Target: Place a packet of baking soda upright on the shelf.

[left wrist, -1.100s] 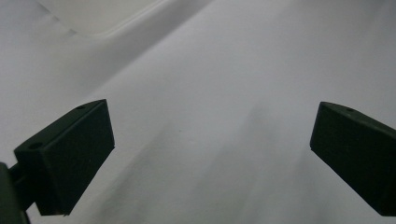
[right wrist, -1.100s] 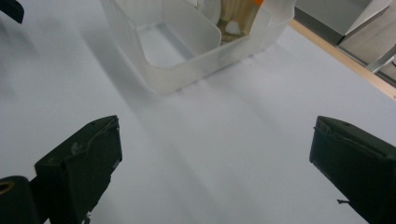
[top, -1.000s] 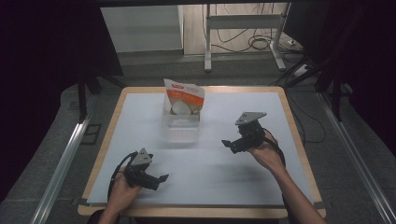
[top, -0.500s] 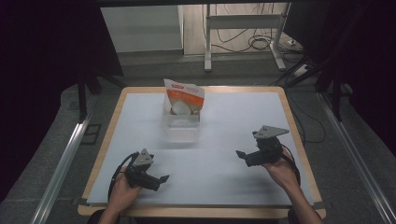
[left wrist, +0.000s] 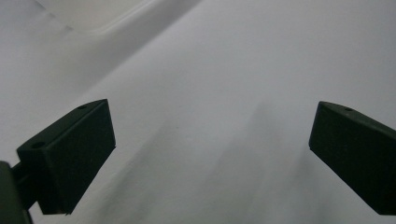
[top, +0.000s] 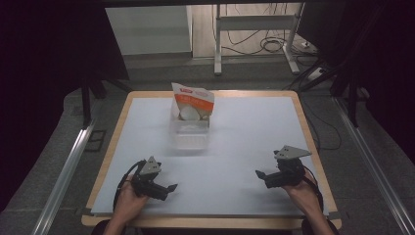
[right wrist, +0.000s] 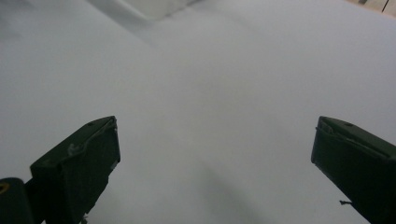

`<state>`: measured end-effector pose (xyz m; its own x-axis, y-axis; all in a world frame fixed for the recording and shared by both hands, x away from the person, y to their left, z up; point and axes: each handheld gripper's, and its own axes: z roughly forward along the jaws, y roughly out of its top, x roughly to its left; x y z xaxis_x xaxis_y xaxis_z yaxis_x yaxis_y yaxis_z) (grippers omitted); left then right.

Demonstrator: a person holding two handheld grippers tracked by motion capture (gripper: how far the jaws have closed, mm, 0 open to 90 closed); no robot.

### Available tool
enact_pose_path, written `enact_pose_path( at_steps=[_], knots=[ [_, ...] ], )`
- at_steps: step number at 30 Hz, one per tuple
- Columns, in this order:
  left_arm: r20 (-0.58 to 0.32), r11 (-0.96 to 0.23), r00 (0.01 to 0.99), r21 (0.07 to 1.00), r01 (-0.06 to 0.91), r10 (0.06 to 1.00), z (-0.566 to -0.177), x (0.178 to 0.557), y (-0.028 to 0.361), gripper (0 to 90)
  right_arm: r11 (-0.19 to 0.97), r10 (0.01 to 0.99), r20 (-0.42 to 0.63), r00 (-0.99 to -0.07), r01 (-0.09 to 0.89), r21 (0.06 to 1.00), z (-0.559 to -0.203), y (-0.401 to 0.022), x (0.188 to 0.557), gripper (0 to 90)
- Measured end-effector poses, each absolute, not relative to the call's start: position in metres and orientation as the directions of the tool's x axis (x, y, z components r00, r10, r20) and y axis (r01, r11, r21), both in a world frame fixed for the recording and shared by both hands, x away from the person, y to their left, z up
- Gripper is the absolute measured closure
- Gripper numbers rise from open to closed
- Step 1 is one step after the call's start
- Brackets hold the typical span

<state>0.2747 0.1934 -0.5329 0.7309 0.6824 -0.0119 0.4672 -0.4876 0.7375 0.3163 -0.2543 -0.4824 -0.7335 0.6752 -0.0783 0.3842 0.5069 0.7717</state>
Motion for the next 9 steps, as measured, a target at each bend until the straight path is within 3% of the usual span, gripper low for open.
enact_pose_path(
  at_steps=[5,9],
  knots=[
    [-0.01,-0.487,0.731,0.739,0.466,0.683,-0.533,0.275,0.193,0.6,0.537,0.675,-0.079,-0.733,0.415,0.735,-0.494,-0.257,0.315,0.8],
    [-0.011,-0.487,0.73,0.738,0.467,0.684,-0.533,0.275,0.193,0.6,0.562,0.635,-0.084,-0.768,0.384,0.733,-0.496,-0.253,0.315,0.0]
  ],
)
